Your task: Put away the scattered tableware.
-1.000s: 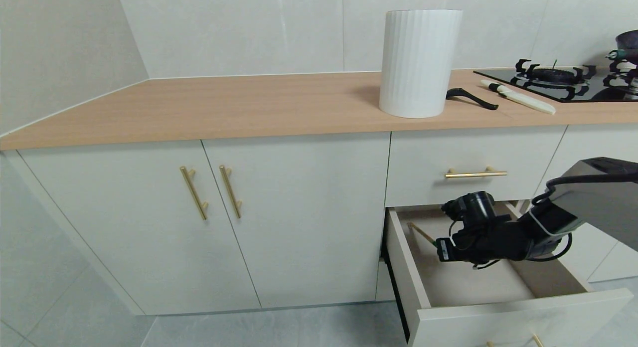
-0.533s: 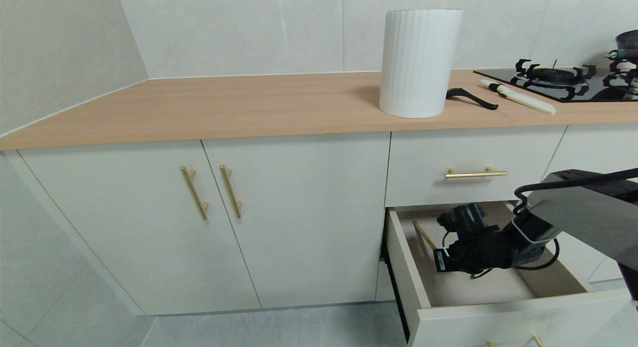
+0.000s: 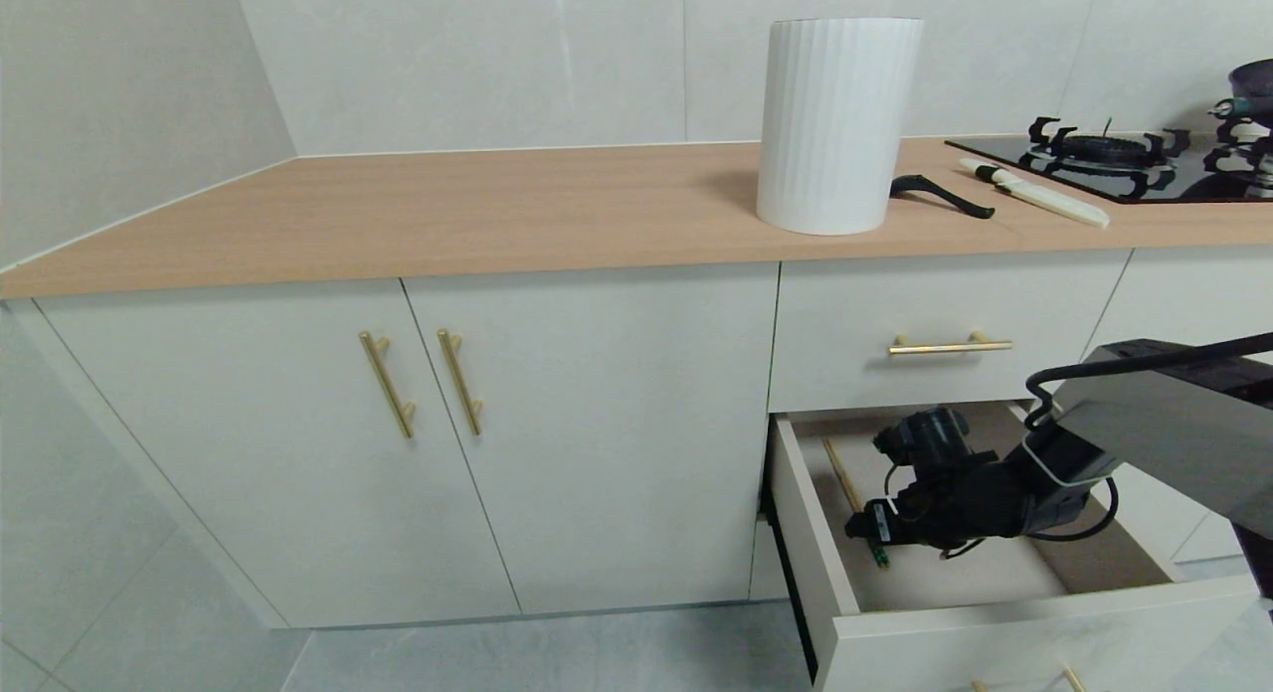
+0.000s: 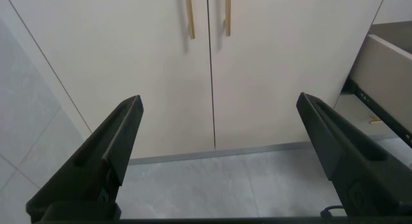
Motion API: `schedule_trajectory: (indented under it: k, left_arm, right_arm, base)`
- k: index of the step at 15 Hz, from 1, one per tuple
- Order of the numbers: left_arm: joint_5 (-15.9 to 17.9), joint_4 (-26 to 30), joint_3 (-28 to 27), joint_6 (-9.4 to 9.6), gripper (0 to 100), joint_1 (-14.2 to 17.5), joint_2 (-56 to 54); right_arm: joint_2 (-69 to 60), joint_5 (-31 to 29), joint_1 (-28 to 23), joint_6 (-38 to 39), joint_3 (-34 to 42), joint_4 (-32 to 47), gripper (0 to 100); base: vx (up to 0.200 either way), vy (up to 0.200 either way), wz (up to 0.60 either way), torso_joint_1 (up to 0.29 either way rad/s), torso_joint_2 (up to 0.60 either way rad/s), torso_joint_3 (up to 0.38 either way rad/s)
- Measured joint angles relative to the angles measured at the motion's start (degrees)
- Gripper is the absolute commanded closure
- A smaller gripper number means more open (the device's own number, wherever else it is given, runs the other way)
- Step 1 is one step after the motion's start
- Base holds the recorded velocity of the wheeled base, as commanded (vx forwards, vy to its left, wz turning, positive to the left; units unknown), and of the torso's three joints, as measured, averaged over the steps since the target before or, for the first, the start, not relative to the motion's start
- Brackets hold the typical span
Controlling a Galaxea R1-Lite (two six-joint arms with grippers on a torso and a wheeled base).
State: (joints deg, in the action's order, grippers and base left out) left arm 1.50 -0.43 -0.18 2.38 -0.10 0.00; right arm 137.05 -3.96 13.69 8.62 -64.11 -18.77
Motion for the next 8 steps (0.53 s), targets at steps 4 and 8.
schedule_trajectory:
  k: [4,8]
  left_arm:
    - [0.0,0.0,0.0,0.00,0,0.0,0.0]
    - [0.0,0.0,0.0,-0.02,0,0.0,0.0]
  right_arm:
    - [-3.6,0.2,0.0,0.1,1.8,0.1,0]
    - [-12.9,0.1,-0.7,-0.9,6.2,0.3,0]
  base:
    - [0.000,0.000,0.00,0.000,0.00,0.000]
    - [0.000,0.000,0.00,0.000,0.00,0.000]
